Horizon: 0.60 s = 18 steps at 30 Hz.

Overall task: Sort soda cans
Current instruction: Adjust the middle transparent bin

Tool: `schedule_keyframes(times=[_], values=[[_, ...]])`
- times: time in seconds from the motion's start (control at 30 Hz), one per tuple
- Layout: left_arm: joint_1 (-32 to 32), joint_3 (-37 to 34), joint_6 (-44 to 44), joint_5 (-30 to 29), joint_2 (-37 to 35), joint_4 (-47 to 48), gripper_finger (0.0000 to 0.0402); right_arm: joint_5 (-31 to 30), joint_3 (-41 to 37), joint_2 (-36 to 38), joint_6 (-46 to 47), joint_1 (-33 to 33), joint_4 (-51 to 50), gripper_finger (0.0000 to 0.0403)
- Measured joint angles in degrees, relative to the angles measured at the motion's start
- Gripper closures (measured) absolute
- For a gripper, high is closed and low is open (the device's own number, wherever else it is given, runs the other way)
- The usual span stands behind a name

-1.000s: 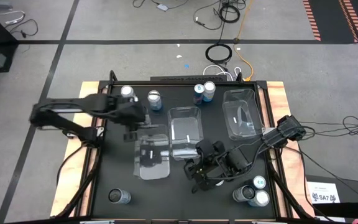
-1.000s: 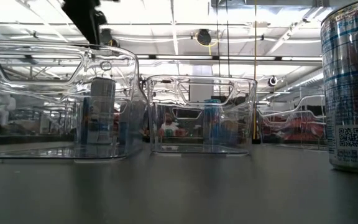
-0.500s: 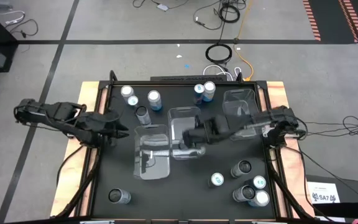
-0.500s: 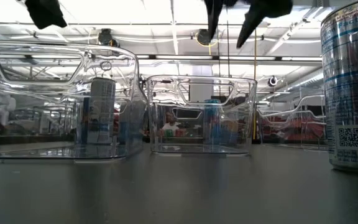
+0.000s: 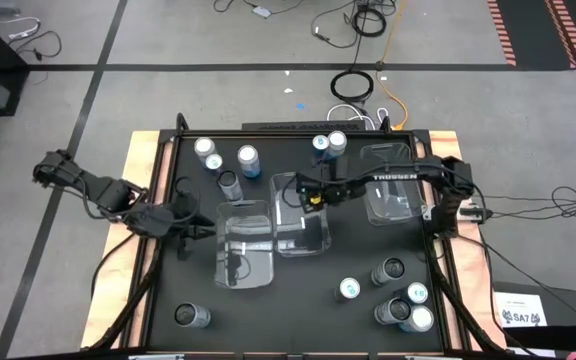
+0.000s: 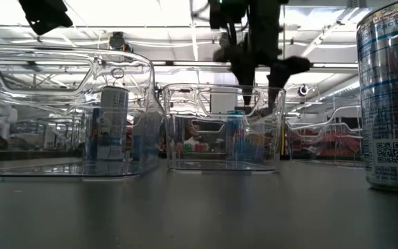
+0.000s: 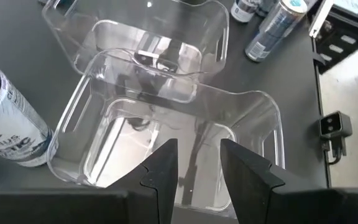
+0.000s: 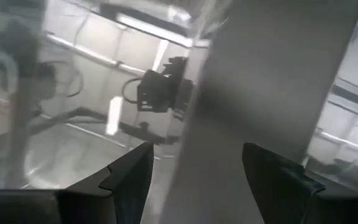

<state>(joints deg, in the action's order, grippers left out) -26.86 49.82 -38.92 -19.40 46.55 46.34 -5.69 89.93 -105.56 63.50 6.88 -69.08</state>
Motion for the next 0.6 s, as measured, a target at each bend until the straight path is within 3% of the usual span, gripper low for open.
schedule_keyframes(times=[0.23, 0.4, 0.6], values=[[-1.9, 0.0, -3.15, -4.1, 0.39, -1.16, 0.0271, 4.1, -7.15, 0.07, -8.96, 6.75, 9.5, 0.0165], [-2.2, 0.0, -5.48, -5.29, 0.62, -1.49, 0.0271, 4.59, -11.11, 0.46, -9.52, 8.22, 12.2, 0.0167], [-2.18, 0.0, -5.74, -5.46, 0.96, -1.53, 0.0271, 4.69, -12.63, 0.44, -7.17, 6.37, 14.62, 0.0231]])
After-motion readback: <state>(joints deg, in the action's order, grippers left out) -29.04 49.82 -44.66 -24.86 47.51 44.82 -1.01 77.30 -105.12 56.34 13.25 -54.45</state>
